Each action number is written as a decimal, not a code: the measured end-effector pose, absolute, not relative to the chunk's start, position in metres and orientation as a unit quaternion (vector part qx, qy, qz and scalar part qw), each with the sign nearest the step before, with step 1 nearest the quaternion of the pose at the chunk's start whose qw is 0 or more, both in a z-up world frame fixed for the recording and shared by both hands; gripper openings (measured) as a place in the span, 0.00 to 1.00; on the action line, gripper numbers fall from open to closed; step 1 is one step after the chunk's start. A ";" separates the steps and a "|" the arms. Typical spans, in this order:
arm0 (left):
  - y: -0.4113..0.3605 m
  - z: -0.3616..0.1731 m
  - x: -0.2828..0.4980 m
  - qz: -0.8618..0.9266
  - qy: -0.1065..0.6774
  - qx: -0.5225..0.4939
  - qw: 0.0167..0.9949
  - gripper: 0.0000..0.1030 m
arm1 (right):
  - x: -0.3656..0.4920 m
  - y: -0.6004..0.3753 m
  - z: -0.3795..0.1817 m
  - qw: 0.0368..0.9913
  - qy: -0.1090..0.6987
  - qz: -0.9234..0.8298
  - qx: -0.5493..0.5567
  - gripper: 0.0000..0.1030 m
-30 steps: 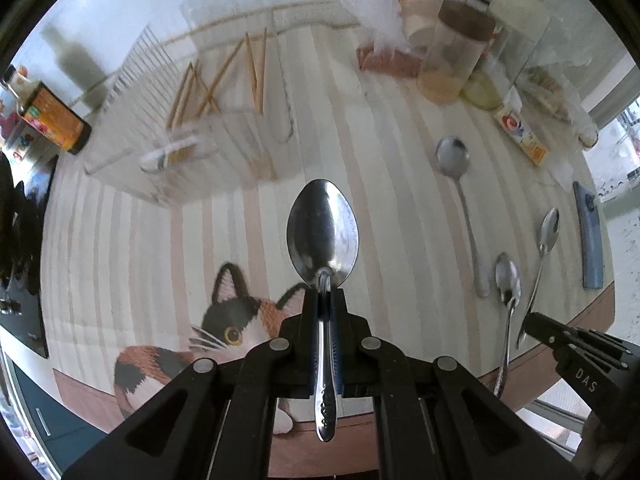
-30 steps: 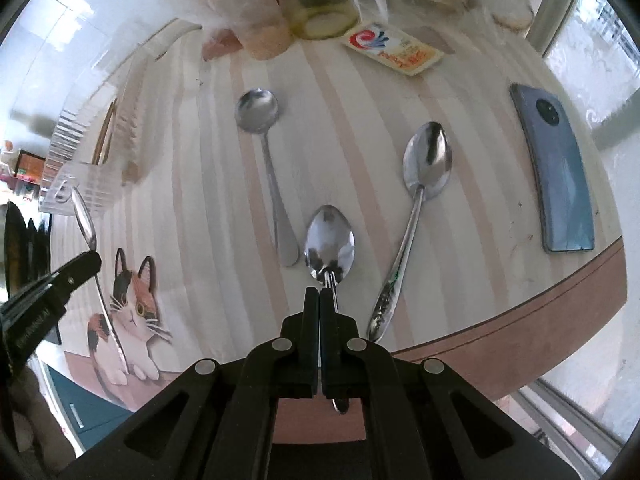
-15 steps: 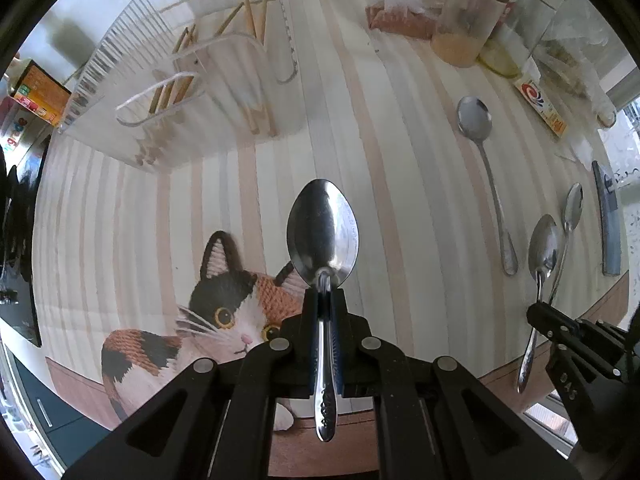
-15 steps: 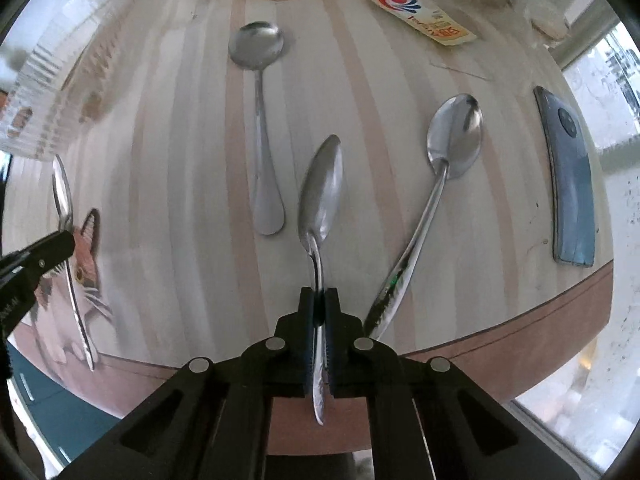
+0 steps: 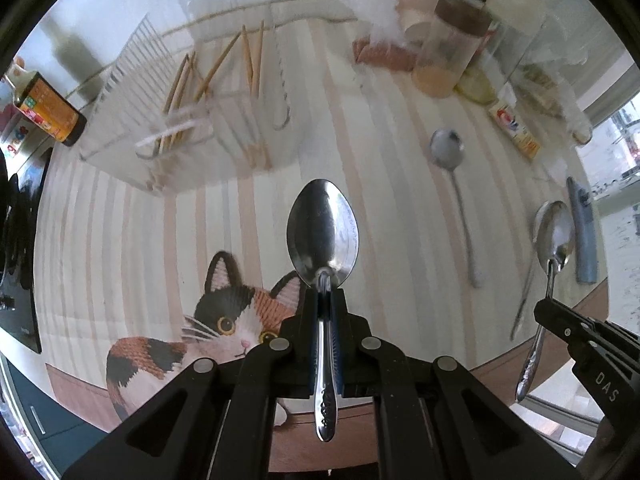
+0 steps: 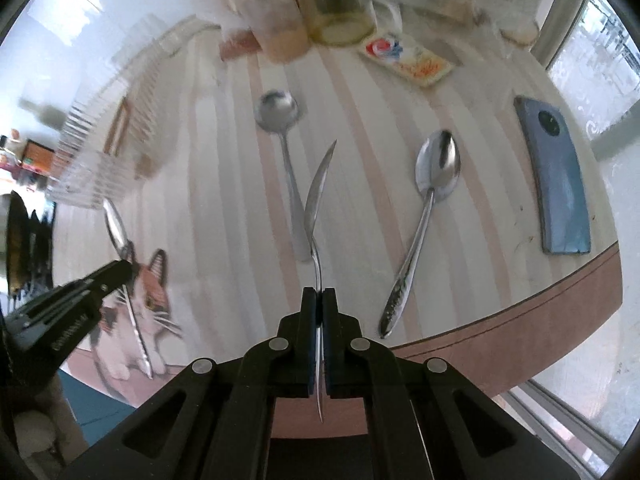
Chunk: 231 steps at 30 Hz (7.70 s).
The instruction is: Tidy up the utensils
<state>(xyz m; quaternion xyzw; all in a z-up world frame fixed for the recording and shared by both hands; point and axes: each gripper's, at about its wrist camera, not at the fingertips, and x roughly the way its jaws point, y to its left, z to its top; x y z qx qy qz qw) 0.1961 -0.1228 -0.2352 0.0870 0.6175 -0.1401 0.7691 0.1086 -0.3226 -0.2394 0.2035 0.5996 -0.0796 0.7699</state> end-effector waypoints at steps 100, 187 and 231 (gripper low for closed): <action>-0.303 -0.304 0.282 -0.127 0.645 0.099 0.747 0.44 | 0.167 -0.439 -0.310 0.756 0.593 -0.181 0.211 0.00; -0.127 -0.227 0.250 -0.185 0.616 -0.011 0.766 0.39 | 0.194 -0.352 -0.234 0.788 0.566 -0.067 0.233 0.03; -0.188 -0.232 0.282 -0.217 0.589 0.038 0.778 0.01 | 0.174 -0.442 -0.258 0.765 0.562 -0.114 0.293 0.03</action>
